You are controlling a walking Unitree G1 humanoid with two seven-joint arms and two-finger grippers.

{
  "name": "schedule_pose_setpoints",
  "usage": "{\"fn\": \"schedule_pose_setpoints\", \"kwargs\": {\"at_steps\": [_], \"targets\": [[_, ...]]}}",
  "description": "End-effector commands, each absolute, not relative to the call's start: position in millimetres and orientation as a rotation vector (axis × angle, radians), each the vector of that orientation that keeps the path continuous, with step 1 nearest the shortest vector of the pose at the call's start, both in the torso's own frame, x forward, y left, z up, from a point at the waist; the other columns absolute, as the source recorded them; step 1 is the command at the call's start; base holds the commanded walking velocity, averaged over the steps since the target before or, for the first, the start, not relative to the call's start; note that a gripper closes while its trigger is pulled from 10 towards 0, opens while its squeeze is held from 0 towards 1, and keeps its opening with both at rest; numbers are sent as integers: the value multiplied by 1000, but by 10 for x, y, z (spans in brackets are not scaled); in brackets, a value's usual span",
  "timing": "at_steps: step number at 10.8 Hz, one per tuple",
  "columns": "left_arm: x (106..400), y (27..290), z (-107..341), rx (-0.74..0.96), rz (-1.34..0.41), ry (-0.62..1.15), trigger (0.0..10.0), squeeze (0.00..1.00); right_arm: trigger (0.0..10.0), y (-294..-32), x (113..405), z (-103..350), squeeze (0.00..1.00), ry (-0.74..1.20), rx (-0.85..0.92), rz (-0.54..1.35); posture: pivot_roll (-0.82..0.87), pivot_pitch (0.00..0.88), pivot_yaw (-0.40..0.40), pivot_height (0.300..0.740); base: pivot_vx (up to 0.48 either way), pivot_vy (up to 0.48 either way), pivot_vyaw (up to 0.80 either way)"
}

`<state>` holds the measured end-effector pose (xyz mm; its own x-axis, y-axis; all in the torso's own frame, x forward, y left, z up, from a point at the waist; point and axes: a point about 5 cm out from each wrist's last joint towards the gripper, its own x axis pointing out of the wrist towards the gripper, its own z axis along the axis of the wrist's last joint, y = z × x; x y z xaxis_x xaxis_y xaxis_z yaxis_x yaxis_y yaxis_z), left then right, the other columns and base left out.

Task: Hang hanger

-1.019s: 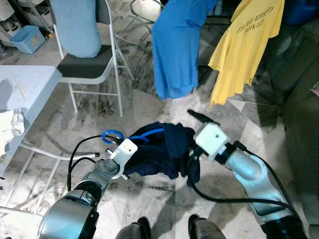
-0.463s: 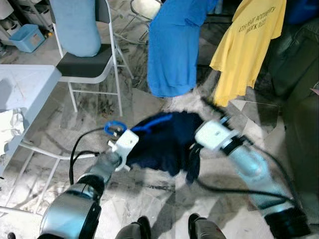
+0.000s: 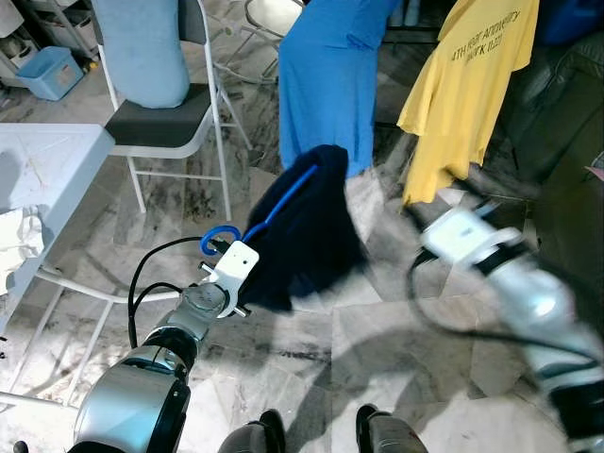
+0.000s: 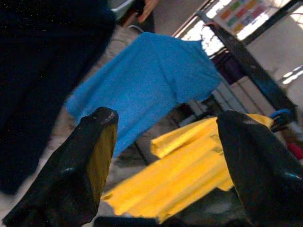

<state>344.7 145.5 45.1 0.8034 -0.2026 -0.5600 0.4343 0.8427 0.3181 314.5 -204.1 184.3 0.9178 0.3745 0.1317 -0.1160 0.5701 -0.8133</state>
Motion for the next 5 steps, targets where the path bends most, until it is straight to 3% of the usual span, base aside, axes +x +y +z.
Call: {"fn": "schedule_pose_setpoints", "kwargs": {"at_steps": [1, 5], "targets": [[3464, 1526, 478, 450, -330, 529, 10000, 0, 10000, -2033, 3145, 1866, 0, -323, -906, 298, -206, 218, 148, 740, 0, 0, 0], [3492, 1433, 530, 526, -410, 481, 10000, 0, 10000, -1888, 2996, 1615, 0, -214, -781, 507, -211, 224, 146, 740, 0, 0, 0]]}}
